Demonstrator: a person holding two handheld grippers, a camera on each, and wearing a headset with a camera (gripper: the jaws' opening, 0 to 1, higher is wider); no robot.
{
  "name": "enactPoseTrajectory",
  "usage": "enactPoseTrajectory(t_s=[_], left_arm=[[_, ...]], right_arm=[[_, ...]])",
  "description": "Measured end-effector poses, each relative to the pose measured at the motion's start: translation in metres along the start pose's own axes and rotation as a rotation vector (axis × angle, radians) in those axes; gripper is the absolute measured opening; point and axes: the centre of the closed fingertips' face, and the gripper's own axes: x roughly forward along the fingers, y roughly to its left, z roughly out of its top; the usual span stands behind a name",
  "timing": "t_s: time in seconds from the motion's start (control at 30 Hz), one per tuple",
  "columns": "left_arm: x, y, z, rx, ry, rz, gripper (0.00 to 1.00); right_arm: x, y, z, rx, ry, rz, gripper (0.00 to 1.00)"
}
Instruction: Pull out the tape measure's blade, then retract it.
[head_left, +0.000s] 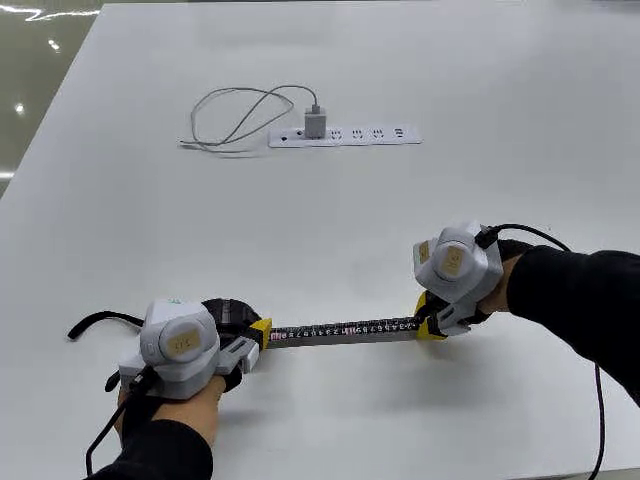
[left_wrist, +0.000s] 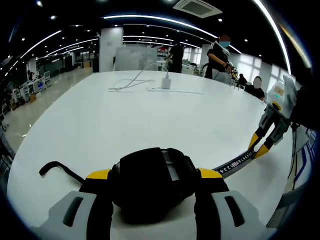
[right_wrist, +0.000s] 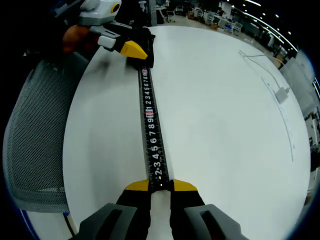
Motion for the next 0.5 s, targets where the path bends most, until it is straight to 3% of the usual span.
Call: enactPoseTrajectory(t_s=[0.3,0.37,0.5], left_arm=[[-0.0005,-0.0009,-0.0003,0.007,-0.005,0.002,0.62],[-0.0003,-0.001,-0.0001,0.007,-0.007,0.0,0.62],[-0.0005,-0.0013,0.0002,0.004,-0.009,0.002,0.62]], right_arm=[[0.0004,0.0018,0.0016,-0.014,-0.022,-0.002,0.1],[0.0005,0.0021,0.0028,0.03,-0.036,0.004,0.09],[0.0013,0.0018,0.0044,0.037,-0.044,0.011,0.09]])
